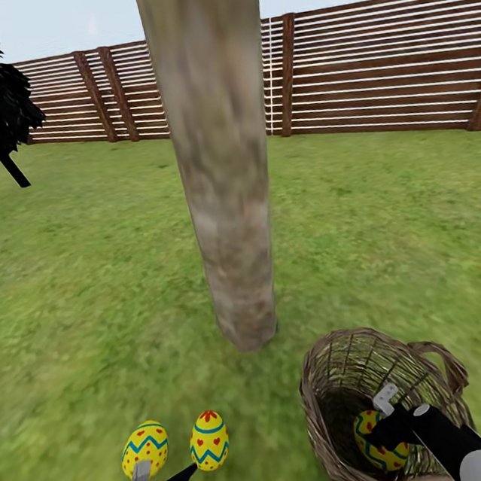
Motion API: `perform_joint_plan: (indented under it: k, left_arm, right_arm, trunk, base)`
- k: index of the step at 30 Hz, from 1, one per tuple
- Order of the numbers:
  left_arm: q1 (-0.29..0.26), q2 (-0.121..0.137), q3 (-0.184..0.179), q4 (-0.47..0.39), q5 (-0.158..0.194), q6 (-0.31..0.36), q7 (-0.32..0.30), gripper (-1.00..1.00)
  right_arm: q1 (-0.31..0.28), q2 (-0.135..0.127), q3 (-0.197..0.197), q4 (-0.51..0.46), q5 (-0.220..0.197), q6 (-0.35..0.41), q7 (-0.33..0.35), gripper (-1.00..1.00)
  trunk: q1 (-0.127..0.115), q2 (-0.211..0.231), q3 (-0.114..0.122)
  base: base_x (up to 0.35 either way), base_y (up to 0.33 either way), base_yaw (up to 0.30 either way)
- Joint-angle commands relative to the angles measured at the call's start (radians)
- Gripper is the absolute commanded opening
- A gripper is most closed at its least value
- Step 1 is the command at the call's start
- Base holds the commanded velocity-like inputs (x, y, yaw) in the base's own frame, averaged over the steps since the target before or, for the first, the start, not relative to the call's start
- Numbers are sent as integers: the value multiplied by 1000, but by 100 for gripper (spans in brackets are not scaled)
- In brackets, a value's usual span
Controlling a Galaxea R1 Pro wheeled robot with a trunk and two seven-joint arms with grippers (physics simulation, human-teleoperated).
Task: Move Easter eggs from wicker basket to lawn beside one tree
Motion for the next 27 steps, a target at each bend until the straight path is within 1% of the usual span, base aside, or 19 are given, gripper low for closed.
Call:
perform_joint_plan:
  k: [1, 7, 24, 27]
  left_arm:
    - [0, 0, 0, 0, 5, 9, -1, 100]
    - [0, 0, 0, 0, 5, 9, -1, 100]
    - [0, 0, 0, 0, 4, 9, -1, 100]
    - [0, 0, 0, 0, 4, 9, -2, 100]
  right_arm:
    - [-1, -1, -8, -3, 6, 4, 8, 100]
    - [-1, -8, -8, -3, 6, 4, 6, 100]
    - [-1, -12, -8, -1, 6, 4, 6, 100]
    - [-1, -12, -8, 0, 6, 4, 6, 100]
  trunk:
    - [4, -8, -4]
    - [27, -50, -23]
    - [34, -54, -89]
    - [34, -54, -89]
  base:
    - [0, 0, 0]
    - [0, 0, 0]
    - [0, 0, 0]
    - [0, 0, 0]
